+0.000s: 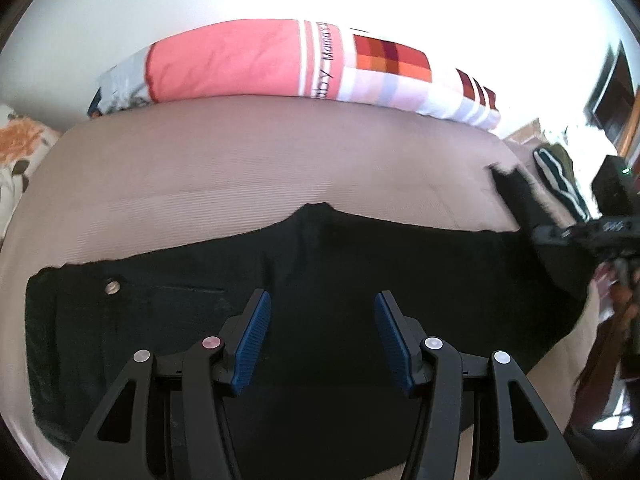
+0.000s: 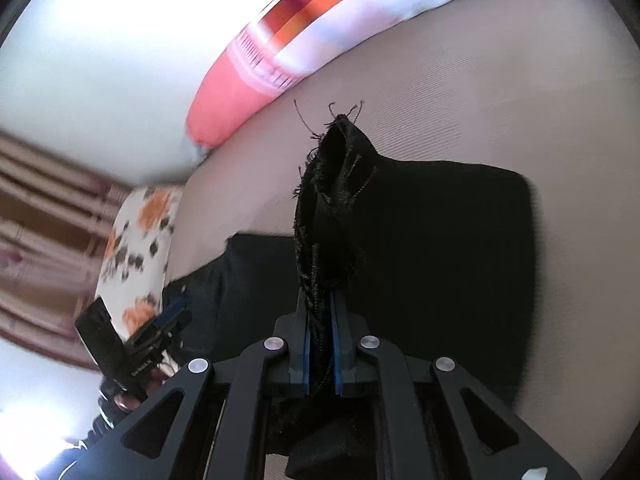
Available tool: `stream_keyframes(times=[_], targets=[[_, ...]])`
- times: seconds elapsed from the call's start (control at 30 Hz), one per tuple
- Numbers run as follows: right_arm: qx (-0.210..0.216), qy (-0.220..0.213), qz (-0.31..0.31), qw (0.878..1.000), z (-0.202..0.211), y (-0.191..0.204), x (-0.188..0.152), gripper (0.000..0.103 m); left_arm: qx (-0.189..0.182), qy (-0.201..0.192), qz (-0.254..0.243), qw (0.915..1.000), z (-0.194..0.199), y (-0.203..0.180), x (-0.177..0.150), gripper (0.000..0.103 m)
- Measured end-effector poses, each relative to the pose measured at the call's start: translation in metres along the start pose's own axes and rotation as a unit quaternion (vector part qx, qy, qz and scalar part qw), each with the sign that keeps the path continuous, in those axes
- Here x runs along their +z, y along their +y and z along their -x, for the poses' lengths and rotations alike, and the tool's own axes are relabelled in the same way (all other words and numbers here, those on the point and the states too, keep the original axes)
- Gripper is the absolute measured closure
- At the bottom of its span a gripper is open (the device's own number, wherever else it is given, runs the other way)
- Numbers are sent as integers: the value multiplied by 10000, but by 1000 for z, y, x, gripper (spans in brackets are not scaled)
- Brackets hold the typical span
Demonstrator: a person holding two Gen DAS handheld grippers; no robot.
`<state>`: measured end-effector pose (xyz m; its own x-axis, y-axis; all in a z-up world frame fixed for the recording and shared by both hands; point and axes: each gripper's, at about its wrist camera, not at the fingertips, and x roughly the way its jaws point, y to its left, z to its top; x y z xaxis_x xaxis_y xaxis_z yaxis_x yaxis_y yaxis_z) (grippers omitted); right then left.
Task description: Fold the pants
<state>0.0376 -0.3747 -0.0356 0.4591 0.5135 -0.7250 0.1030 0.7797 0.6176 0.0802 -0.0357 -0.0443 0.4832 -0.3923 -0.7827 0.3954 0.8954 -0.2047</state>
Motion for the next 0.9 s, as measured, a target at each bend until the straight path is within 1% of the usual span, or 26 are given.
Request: stream_keyframes(times=[0.07, 0.17, 0.23, 0.27, 0.33, 0.37, 0.43, 0.5, 0.57, 0.6, 0.67, 0.73, 0.8, 0.83, 0.9], targets=[[38, 234, 190, 9995, -31, 20, -2, 95, -90, 46, 137, 9999, 6, 10, -2, 48], [-22, 522, 419, 9978, -68, 41, -7, 94, -225, 170, 300, 9992, 9, 21, -8, 48], [40, 698, 480, 9964, -90, 52, -13, 94, -295, 171, 400, 9986, 12, 26, -13, 48], [27, 752, 545, 9957, -101, 58, -16, 94, -306, 165, 415, 9985, 13, 27, -15, 48], [-134, 824, 784, 9934, -120, 73, -22, 94, -337, 128, 435, 9984, 15, 29, -18, 48], [-134, 862, 833, 9927, -127, 79, -24, 94, -362, 109, 446, 9983, 16, 30, -20, 48], [-170, 899, 919, 9916, -136, 87, -28, 94, -406, 99, 474, 9980, 16, 32, -21, 48], [-318, 957, 1154, 9882, -146, 97, -33, 93, -474, 96, 492, 9976, 15, 33, -23, 48], [-355, 978, 1193, 9874, -151, 100, -36, 88, -538, 111, 504, 9972, 13, 33, -24, 48], [-303, 962, 1167, 9880, -150, 101, -37, 86, -568, 124, 517, 9970, 12, 33, -25, 48], [-127, 945, 1071, 9897, -145, 101, -37, 77, -686, 197, 558, 9959, 9, 31, -27, 48], [71, 836, 993, 9915, -133, 102, -38, 76, -837, 312, 695, 9936, 5, 32, -30, 48], [310, 760, 908, 9925, -116, 101, -41, 69, -1002, 422, 797, 9909, 0, 32, -31, 48], [377, 723, 880, 9928, -108, 100, -43, 63, -1064, 468, 820, 9898, -2, 31, -31, 48], [306, 541, 905, 9940, -89, 98, -48, 61, -1199, 542, 821, 9879, -4, 27, -31, 48]])
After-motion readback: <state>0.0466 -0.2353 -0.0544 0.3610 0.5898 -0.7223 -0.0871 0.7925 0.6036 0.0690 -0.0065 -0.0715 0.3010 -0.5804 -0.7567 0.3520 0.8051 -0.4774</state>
